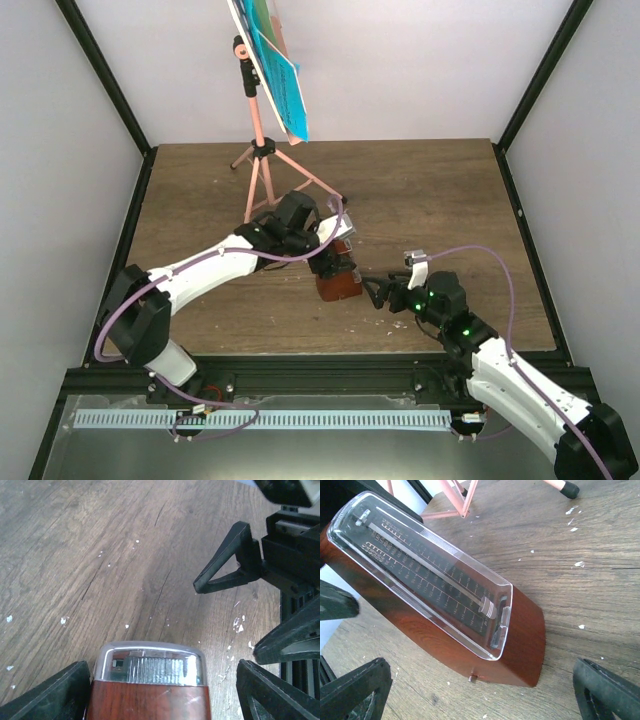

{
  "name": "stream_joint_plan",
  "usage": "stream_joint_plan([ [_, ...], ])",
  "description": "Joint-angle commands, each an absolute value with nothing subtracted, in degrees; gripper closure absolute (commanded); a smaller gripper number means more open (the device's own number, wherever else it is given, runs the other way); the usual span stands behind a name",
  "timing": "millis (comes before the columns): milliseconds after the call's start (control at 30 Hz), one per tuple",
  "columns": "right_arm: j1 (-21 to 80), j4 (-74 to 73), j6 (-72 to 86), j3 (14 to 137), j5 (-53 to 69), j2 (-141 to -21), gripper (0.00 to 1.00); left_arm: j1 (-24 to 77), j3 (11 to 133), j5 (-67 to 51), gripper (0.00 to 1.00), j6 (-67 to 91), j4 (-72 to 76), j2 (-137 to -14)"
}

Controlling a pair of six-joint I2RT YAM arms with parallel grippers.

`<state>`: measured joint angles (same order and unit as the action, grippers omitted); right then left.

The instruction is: Pack up the instrument practice props

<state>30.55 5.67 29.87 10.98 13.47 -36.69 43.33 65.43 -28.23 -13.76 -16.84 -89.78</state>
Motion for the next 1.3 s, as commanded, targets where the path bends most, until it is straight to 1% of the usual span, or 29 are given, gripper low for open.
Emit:
stream_joint_plan([
  [0, 30.2, 5.6, 30.6, 10.8, 13.6, -36.0, 0.00, 43.3, 65.8, -29.7, 0.19, -15.5, -19.4, -92.1],
  [100, 30.1, 5.5, 30.6, 10.7, 13.7, -35.6, 0.00, 43.4, 65.7, -29.3, 0.21, -15.6, -19.7, -92.4],
  [267, 30.2, 4.7, 30.6, 10.8, 13.4, -34.7, 0.00, 43.4, 65.6, -30.2, 0.36, -15.6, -20.3, -92.5],
  [400, 30.2, 3.0, 30.0, 11.1, 13.1, -33.4, 0.00, 43.3, 65.3, -31.8, 0.47, -14.5, -21.7, -92.0],
  [600, 30.2, 2.4, 27.0, 11.3, 16.1, -32.0, 0.00, 43.0, 67.3, -31.2, 0.56, -8.5, -26.9, -91.8],
  [733, 30.3, 5.7, 25.1, 10.1, 22.1, -34.1, 0.00, 41.1, 68.5, -34.4, 0.57, -3.4, -32.5, -90.6],
  [867, 31.8, 11.9, 26.3, 7.9, 24.3, -38.1, 0.00, 36.9, 66.3, -42.6, 0.57, 1.7, -33.0, -89.0],
  [933, 34.9, 15.7, 26.0, 7.2, 21.8, -40.8, 0.00, 34.8, 66.1, -45.3, 0.58, 2.8, -33.5, -89.0],
  [1033, 41.4, 18.1, 24.2, 8.1, 15.6, -45.2, 0.00, 33.3, 65.7, -44.2, 0.58, 2.3, -33.9, -89.3],
  [1133, 45.1, 20.2, 23.2, 8.3, 10.1, -49.9, 0.00, 32.7, 65.2, -43.3, 0.58, 1.1, -34.0, -89.8],
  [1267, 49.3, 22.5, 20.8, 7.7, 1.6, -53.3, 0.00, 32.5, 64.4, -41.9, 0.58, -1.5, -34.0, -90.6],
])
